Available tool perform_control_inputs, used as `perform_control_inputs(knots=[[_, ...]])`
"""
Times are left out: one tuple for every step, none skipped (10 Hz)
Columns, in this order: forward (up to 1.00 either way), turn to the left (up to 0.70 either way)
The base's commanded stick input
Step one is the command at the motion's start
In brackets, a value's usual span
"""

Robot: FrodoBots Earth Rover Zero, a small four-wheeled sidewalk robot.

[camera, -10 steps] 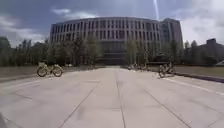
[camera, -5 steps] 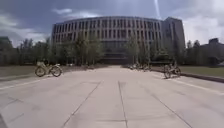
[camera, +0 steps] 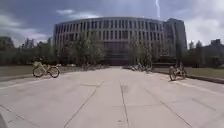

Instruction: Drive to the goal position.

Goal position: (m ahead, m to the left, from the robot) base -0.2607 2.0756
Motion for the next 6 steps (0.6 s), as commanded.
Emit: perform_control_inputs(knots=[[0.7,0.02],[0.7,0.0],[0.7,0.0],[0.7,0.0],[0.7,0.0],[0.7,0.0]])
